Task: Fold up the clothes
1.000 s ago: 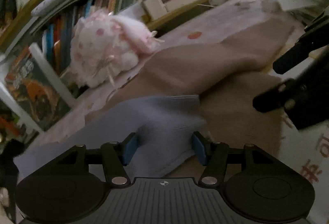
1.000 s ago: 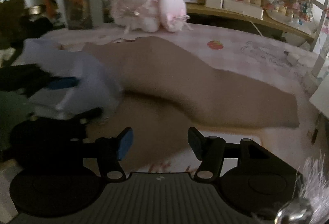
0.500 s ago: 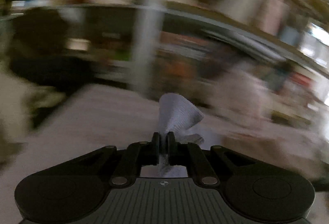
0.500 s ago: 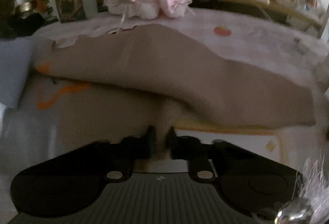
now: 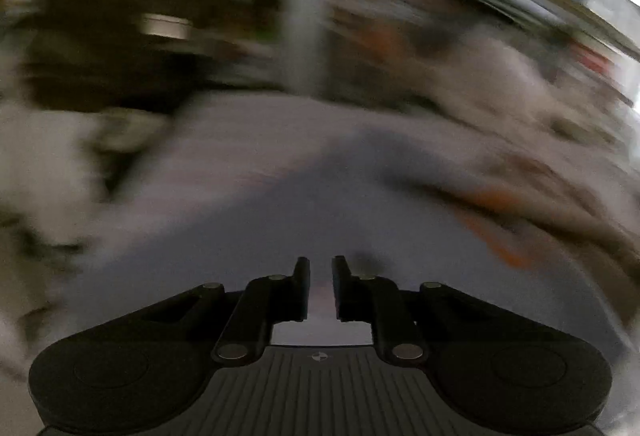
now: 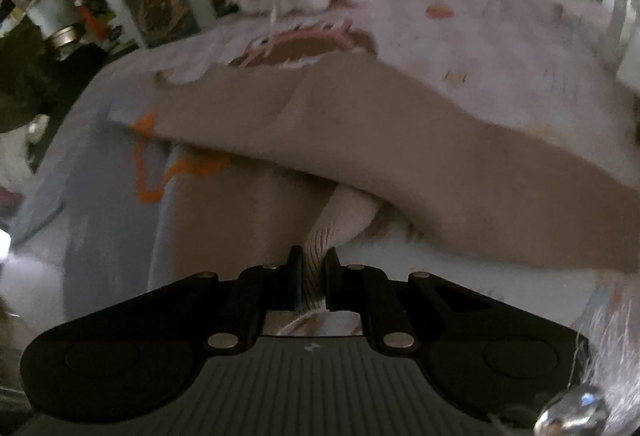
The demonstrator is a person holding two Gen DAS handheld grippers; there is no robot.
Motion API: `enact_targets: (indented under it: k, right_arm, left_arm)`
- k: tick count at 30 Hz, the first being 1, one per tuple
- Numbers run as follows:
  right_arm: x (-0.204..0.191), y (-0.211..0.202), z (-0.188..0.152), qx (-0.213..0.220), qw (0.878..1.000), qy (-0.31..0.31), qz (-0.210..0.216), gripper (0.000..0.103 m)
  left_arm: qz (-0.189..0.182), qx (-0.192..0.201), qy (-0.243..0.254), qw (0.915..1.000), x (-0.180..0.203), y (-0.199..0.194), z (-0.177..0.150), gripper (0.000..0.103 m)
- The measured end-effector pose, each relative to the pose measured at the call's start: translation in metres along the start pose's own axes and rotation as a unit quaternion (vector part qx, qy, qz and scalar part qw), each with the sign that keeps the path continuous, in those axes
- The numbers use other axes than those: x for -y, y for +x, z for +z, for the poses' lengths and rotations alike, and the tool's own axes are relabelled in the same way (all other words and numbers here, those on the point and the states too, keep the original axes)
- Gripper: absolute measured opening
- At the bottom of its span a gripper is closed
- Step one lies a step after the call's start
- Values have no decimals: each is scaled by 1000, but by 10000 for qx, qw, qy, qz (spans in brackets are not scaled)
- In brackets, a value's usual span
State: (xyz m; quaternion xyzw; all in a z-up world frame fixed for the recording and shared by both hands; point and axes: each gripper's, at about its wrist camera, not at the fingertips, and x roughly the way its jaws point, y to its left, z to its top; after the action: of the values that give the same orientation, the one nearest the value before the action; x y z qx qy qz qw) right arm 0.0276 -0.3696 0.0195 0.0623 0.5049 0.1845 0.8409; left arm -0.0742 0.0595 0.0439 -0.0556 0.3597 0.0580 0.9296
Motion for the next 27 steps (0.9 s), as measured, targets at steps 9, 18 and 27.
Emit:
enact_targets:
  k: [9, 18, 27]
  right_arm:
    - [-17, -33, 32, 959, 9946, 389, -61, 8]
    - [-37, -79, 25, 1233, 9882, -259, -876, 8]
    - [-43, -30, -80, -199, 9972, 81, -714, 9]
  left_arm:
    - [-1460, -510, 638, 9859, 78, 41, -10, 16]
    - [-1458, -771, 199, 9861, 50, 41, -21, 22]
    - [-1281, -1075, 434, 9850, 51, 57, -28, 28]
